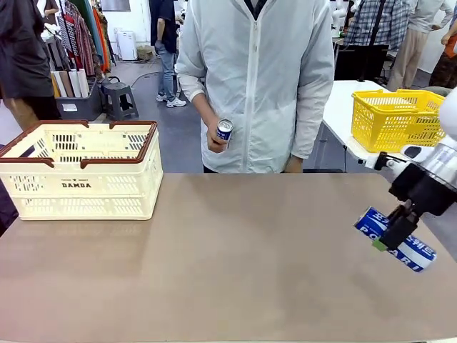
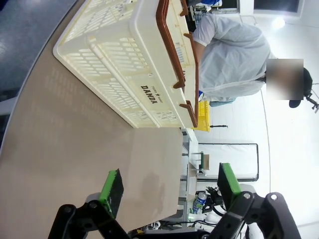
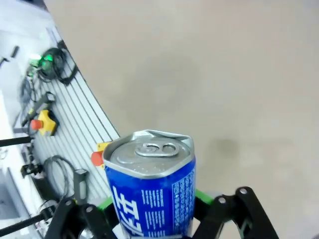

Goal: Place the drinks into the Shopping basket.
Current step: Pick up one drink and place it into the Shopping basket.

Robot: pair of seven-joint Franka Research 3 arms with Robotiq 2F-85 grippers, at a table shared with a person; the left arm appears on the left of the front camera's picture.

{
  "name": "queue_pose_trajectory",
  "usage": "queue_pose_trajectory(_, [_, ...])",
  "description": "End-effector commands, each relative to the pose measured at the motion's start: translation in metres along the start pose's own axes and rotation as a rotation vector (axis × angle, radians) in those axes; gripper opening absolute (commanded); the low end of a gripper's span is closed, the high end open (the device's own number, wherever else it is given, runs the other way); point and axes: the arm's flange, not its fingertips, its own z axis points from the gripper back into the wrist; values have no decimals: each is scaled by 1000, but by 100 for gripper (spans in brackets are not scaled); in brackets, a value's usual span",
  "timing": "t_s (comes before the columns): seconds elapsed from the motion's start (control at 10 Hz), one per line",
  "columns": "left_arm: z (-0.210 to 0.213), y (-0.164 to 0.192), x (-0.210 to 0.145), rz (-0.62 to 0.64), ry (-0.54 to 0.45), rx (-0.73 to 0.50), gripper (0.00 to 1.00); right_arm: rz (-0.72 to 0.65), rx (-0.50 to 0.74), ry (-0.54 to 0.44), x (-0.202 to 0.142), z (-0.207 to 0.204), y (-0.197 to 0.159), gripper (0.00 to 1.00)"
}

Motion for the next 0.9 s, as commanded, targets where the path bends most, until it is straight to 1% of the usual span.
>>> queue_pose_trajectory(0.0, [-1,-1,1,-10,-11,-22,100,124,7,117,16,-17,19,0])
queue_pose_trajectory(0.1, [-1,-1,1,-10,-11,-22,100,124,7,117,16,-17,19,0])
queue_pose_trajectory(0.2, [-1,-1,1,-10,-11,-22,100,34,5,36,5,-8,7,0])
queue_pose_trajectory(0.3, [-1,-1,1,-10,-11,-22,100,-34,81,-85,22,-20,10,0])
queue_pose_trajectory(0.4, [-1,-1,1,-10,-11,-22,100,-174,44,-138,39,-23,20,0])
queue_pose_trajectory(0.5, [-1,-1,1,-10,-11,-22,100,-322,31,-212,70,-29,41,0])
queue_pose_trajectory(0.6, [-1,-1,1,-10,-11,-22,100,-494,-17,-273,109,-45,65,0])
queue_pose_trajectory(0.7, [-1,-1,1,-10,-11,-22,100,-504,-112,-244,144,-68,86,0])
queue_pose_trajectory(0.8, [-1,-1,1,-10,-11,-22,100,-475,-183,-209,174,-95,106,0])
